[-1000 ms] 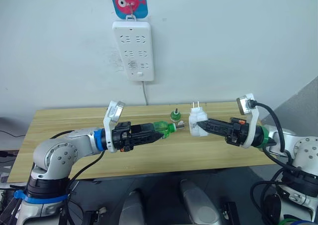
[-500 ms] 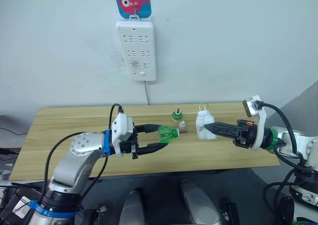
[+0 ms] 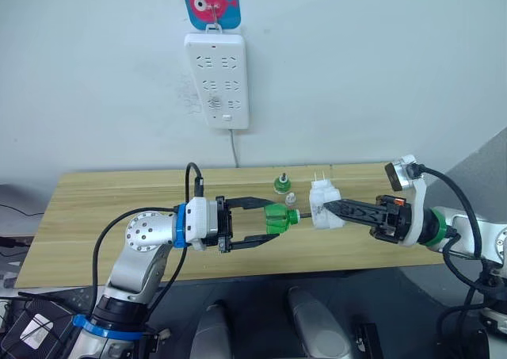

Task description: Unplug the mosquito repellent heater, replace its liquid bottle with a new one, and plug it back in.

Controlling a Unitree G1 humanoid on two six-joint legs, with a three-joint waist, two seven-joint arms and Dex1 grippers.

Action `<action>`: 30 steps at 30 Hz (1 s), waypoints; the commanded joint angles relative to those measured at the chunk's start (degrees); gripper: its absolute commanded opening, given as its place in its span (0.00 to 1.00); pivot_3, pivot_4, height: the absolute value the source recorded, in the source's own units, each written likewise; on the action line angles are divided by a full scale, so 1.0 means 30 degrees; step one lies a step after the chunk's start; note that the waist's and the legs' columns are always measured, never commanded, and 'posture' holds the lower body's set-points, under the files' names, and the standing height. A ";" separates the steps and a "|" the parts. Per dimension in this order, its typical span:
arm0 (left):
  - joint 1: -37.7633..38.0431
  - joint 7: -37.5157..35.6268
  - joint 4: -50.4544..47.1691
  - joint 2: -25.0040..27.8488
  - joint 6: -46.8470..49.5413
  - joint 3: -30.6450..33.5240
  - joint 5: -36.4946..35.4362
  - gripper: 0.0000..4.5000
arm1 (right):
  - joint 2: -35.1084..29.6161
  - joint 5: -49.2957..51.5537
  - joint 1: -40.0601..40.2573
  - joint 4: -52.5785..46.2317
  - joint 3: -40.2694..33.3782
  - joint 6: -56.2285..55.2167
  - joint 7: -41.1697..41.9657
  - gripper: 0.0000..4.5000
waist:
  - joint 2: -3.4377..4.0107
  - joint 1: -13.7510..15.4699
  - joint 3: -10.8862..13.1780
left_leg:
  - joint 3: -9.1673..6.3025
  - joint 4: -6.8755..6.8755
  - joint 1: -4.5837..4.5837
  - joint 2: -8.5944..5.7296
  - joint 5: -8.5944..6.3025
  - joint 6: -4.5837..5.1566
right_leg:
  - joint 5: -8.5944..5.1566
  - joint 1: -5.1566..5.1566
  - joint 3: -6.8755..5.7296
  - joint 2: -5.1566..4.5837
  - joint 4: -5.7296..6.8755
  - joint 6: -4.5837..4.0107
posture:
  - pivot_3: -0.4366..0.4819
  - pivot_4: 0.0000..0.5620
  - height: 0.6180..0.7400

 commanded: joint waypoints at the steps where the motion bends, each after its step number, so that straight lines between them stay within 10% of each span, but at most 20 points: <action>1: -0.0080 0.0039 -0.0428 0.0026 -0.0058 0.0005 -0.0306 0.52 | -0.0900 0.2138 0.0230 -0.0601 0.0707 -0.1456 -0.0480 0.65 | 0.0000 0.0002 0.0000 | 0.0001 0.0001 0.0000 -0.0001 0.0000 0.0000 | 0.0000 0.0000 0.0003 0.0000 0.0000 0.0000 | 0.22 0.41 0.94; 30: 0.0085 0.1336 -0.2341 -0.0546 0.2812 -0.0465 -0.1480 0.52 | -0.3717 0.3688 0.1281 -0.1404 0.3045 -0.4102 0.0752 0.65 | 0.0000 0.0030 -0.0001 | -0.0008 0.0010 0.0004 0.0001 0.0002 0.0002 | -0.0002 0.0008 -0.0005 0.0001 -0.0002 0.0003 | 0.22 0.39 0.94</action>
